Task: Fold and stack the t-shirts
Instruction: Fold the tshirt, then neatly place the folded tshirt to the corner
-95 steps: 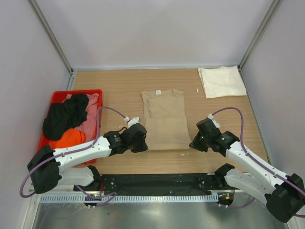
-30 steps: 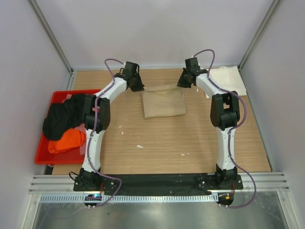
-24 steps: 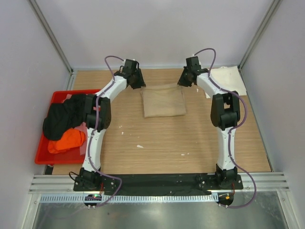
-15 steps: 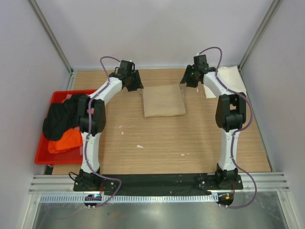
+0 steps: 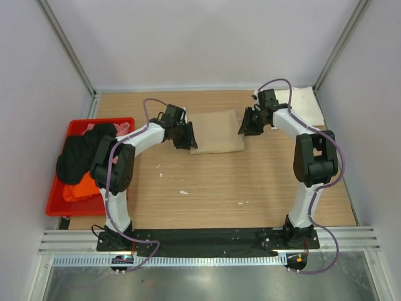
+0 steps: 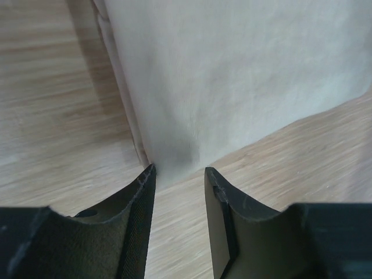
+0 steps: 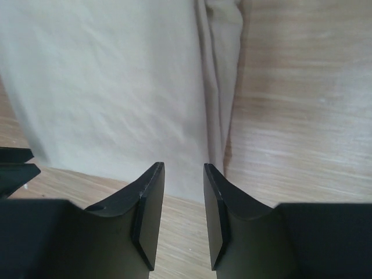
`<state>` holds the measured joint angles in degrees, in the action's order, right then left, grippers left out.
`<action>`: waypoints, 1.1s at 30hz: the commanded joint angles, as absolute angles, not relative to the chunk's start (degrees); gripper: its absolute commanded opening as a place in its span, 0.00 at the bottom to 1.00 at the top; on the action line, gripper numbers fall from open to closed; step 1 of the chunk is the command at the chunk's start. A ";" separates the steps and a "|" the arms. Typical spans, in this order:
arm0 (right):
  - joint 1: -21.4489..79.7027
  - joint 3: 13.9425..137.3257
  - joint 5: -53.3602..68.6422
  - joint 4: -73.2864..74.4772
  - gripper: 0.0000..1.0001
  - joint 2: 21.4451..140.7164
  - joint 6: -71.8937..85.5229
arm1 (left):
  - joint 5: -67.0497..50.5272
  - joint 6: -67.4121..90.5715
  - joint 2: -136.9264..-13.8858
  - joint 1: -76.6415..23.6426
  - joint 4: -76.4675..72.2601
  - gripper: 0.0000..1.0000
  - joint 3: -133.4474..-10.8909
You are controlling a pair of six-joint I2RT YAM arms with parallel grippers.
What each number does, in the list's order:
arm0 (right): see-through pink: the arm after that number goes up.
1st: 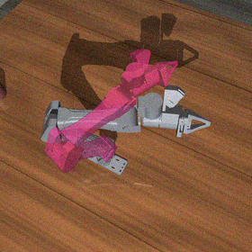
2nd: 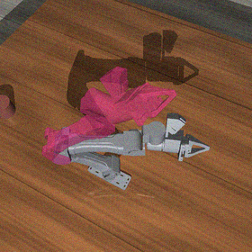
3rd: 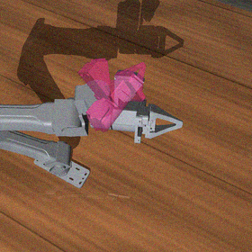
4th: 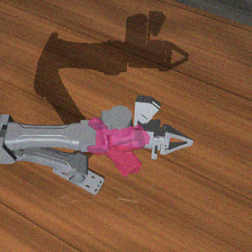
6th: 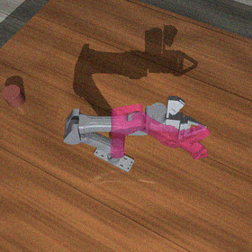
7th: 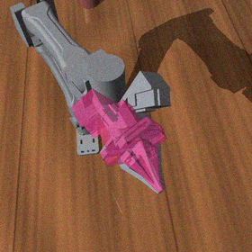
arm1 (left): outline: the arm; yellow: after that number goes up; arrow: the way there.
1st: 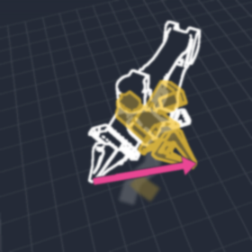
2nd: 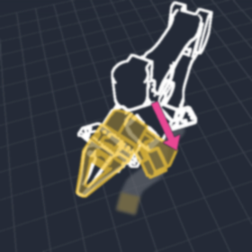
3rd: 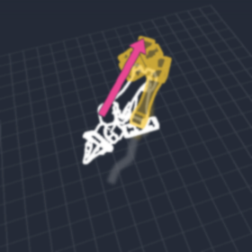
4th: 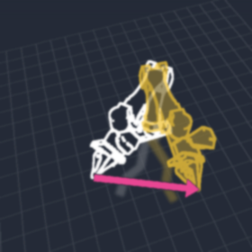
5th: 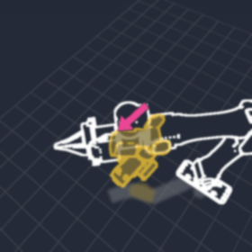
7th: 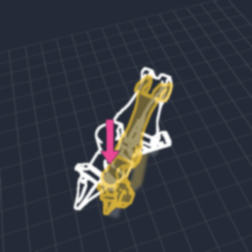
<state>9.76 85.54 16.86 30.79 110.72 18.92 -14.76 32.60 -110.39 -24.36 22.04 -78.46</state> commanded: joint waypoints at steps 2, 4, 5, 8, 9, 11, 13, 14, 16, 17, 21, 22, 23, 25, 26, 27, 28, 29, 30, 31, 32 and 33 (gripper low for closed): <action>9.84 79.65 18.28 25.94 0.38 108.90 17.58 | -15.91 33.40 -112.05 -25.14 17.23 0.40 -77.60; 9.84 78.49 17.85 25.49 0.39 109.07 17.67 | -14.69 33.31 -113.63 -25.31 17.84 0.39 -77.70; 9.84 77.96 17.49 25.40 0.39 109.25 17.67 | -13.98 33.31 -113.99 -25.23 18.02 0.39 -77.70; 9.76 75.15 17.05 24.17 0.37 108.90 17.58 | -12.39 33.31 -114.35 -25.22 18.72 0.39 -77.52; 9.84 73.75 16.88 24.00 0.34 108.55 17.49 | -12.48 33.31 -114.17 -25.22 18.98 0.39 -77.52; 9.93 71.99 16.61 22.95 0.31 107.76 17.49 | -12.66 33.40 -112.95 -25.22 19.60 0.40 -77.43; 9.84 70.05 17.05 21.45 0.24 107.32 17.58 | -12.31 33.31 -111.63 -25.22 20.82 0.42 -77.34; 9.84 69.61 17.14 21.10 0.22 107.14 17.58 | -11.78 33.22 -110.14 -25.22 21.44 0.43 -77.43; 9.84 68.65 17.14 20.31 0.13 107.05 17.67 | -10.90 33.05 -108.73 -25.22 22.84 0.47 -77.26; 9.84 68.03 16.96 19.78 0.10 106.79 17.75 | -10.03 33.05 -108.11 -25.22 24.07 0.48 -76.82; 9.84 66.71 16.70 19.07 0.01 105.74 18.02 | -10.37 33.22 -107.22 -25.22 23.73 0.50 -74.71; 9.84 66.27 16.79 18.72 0.01 105.38 18.10 | -10.28 33.22 -107.49 -25.22 23.30 0.50 -74.45; 9.84 65.66 17.05 18.20 0.01 104.86 18.28 | -10.28 32.96 -108.36 -25.22 23.20 0.50 -74.18; 9.84 65.30 16.96 18.02 0.01 104.59 18.19 | -10.81 32.96 -108.98 -25.22 22.68 0.50 -73.74; 9.76 65.30 16.88 18.10 0.01 104.68 18.19 | -11.33 32.96 -109.16 -25.22 22.15 0.50 -73.48; 9.84 65.13 16.79 18.19 0.01 104.59 18.11 | -12.12 33.05 -109.25 -25.22 21.54 0.50 -73.30; 9.76 65.13 16.70 18.28 0.01 104.59 18.11 | -12.48 33.22 -109.68 -25.22 20.49 0.50 -72.87; 9.84 65.04 16.70 18.19 0.01 104.59 18.02 | -12.83 33.22 -109.95 -25.22 19.96 0.51 -72.77; 9.84 64.69 16.70 18.02 0.01 104.50 18.10 | -13.27 33.14 -110.73 -25.22 19.34 0.51 -73.03; 9.84 64.43 16.61 17.84 0.01 104.33 18.11 | -13.62 33.05 -110.74 -25.22 19.25 0.51 -73.04; 9.84 63.81 16.52 17.41 0.01 104.24 18.11 | -13.97 33.05 -111.44 -25.22 18.90 0.50 -73.21; 9.84 63.55 16.52 17.32 0.01 104.33 18.19 | -14.84 33.05 -111.88 -25.22 18.46 0.44 -73.13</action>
